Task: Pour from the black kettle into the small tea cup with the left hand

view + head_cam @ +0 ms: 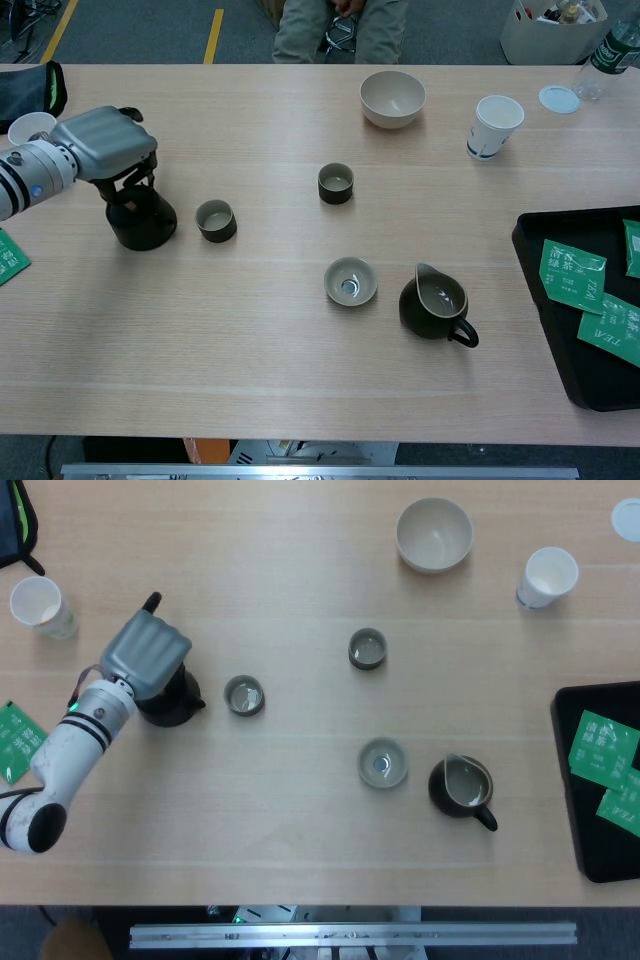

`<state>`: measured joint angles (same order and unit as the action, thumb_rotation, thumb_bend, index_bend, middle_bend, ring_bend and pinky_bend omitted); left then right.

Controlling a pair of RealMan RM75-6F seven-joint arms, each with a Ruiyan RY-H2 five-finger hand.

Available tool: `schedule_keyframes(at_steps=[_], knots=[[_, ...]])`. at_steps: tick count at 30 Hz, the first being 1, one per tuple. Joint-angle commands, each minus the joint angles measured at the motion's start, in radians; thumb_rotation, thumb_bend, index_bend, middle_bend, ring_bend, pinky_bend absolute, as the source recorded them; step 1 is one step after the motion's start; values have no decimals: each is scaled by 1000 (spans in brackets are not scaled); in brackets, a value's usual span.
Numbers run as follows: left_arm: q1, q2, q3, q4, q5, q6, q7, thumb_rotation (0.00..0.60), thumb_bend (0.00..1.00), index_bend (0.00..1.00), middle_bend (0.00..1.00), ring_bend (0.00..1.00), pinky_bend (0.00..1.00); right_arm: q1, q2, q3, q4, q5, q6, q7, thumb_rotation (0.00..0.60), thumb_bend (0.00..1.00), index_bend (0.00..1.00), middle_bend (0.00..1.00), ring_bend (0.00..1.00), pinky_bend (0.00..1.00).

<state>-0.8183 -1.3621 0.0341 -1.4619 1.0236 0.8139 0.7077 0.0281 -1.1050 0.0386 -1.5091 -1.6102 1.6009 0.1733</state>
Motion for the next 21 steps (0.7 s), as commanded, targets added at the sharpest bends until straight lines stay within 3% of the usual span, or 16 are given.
schedule_keyframes(at_steps=[1,10,15,21], knots=[[-1,4,4,-3,-6,-2,5,586,218,727,766,540,113,0,1,0,-2,0,-1,-2,600,142,334,325,221,239],[-9,17,14,-19,-35,6,37,515,217,766,811,575,113,1,2,1,-3,3,-3,-2,600,141,334,325,221,238],[-16,22,27,-24,-53,10,71,600,217,768,814,581,113,2,2,2,-3,2,-4,-1,600,141,335,325,221,238],[-18,26,24,-29,-60,26,72,600,217,768,813,582,113,3,1,2,-3,4,-6,-1,600,142,334,325,221,238]])
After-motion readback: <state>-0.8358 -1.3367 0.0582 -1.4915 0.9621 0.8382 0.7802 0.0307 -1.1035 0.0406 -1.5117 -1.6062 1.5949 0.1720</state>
